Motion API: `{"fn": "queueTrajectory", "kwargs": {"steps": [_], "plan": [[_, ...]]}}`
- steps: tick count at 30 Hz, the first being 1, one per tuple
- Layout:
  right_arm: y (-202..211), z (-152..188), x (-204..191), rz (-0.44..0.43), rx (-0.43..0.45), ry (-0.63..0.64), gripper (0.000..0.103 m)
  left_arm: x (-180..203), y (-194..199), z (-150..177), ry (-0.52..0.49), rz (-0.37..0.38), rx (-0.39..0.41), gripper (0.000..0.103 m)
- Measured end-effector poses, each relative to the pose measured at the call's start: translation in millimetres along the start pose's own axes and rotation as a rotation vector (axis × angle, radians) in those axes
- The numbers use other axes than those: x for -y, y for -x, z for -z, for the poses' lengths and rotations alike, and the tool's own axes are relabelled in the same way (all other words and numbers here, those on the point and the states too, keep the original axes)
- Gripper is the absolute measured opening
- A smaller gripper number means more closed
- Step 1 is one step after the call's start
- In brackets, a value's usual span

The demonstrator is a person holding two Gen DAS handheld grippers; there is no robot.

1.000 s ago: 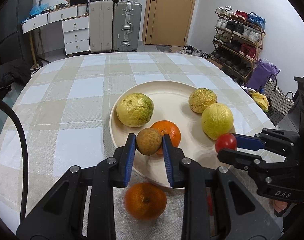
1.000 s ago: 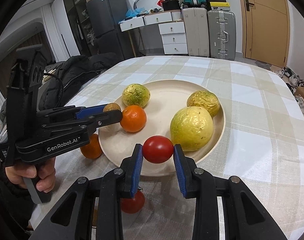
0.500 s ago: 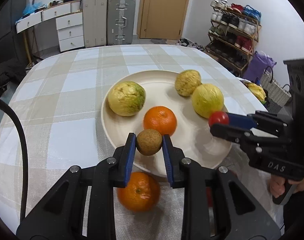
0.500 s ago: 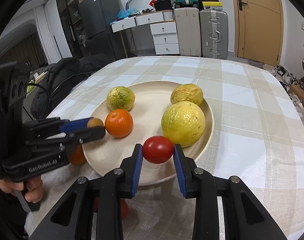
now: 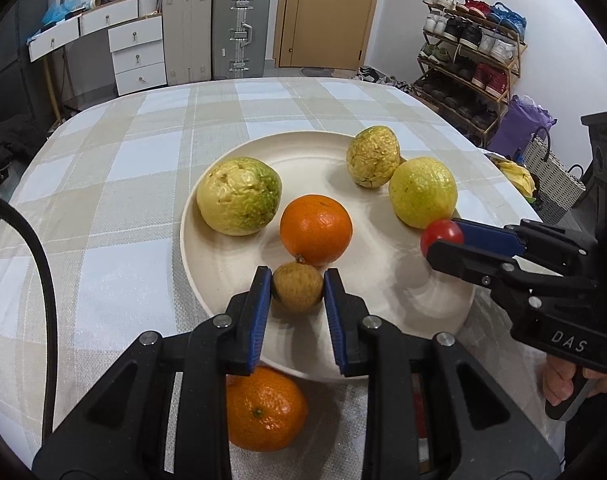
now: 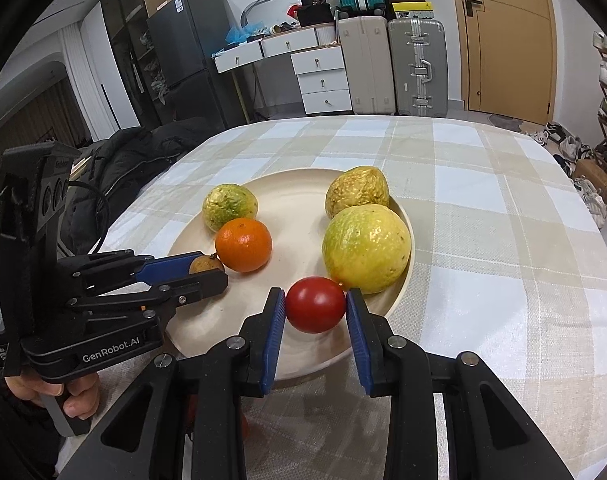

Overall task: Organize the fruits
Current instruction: 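Lower the tomato and kiwi onto the plate and open both tools, then move both open tools back toward the tomatoes and tangerine on the cloth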

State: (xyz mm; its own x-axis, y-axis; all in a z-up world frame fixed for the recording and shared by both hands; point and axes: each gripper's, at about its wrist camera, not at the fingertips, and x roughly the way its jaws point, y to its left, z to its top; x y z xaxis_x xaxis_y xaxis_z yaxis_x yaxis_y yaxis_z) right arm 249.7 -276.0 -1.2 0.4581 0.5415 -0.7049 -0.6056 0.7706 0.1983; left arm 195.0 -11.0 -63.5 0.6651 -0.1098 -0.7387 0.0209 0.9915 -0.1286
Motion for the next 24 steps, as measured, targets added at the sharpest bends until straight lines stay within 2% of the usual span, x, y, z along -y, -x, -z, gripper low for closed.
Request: {"fn": "queueTrajectory", "kwargs": {"steps": [4, 6, 9, 11, 12, 13, 14, 16, 18, 21, 24], "plan": [[1, 0, 0, 0.013, 0.005, 0.004, 0.034, -2, 2, -1, 0.009, -0.015, 0.007, 0.024], [5, 0, -1, 0.024, 0.019, 0.005, 0.041, -1, 5, 0, 0.002, -0.026, 0.005, 0.024], [15, 1, -1, 0.017, 0.037, -0.001, 0.063, 2, 16, 3, -0.019, -0.043, 0.019, 0.029], [21, 1, 0, 0.011, 0.052, -0.011, 0.079, 2, 27, 7, -0.017, -0.019, 0.035, 0.045], [25, 2, 0, 0.010, 0.057, -0.018, 0.083, 2, 33, 8, -0.016, -0.012, 0.044, 0.050], [29, 3, 0, 0.013, 0.061, -0.027, 0.095, 2, 39, 10, -0.015, -0.015, 0.054, 0.062], [32, 4, -1, 0.016, 0.062, -0.031, 0.101, 2, 45, 12, -0.013, -0.025, 0.067, 0.076], [39, 6, -3, 0.028, 0.058, -0.023, 0.103, 0, 58, 17, -0.010, -0.036, 0.092, 0.085], [45, 9, -7, 0.052, 0.057, -0.011, 0.103, -2, 69, 20, -0.004, -0.031, 0.103, 0.086], [52, 15, -11, 0.047, 0.047, 0.002, 0.103, -5, 82, 25, -0.001, -0.034, 0.105, 0.100], [57, 22, -18, 0.050, 0.035, 0.024, 0.103, -10, 95, 33, 0.016, -0.042, 0.117, 0.102]]}}
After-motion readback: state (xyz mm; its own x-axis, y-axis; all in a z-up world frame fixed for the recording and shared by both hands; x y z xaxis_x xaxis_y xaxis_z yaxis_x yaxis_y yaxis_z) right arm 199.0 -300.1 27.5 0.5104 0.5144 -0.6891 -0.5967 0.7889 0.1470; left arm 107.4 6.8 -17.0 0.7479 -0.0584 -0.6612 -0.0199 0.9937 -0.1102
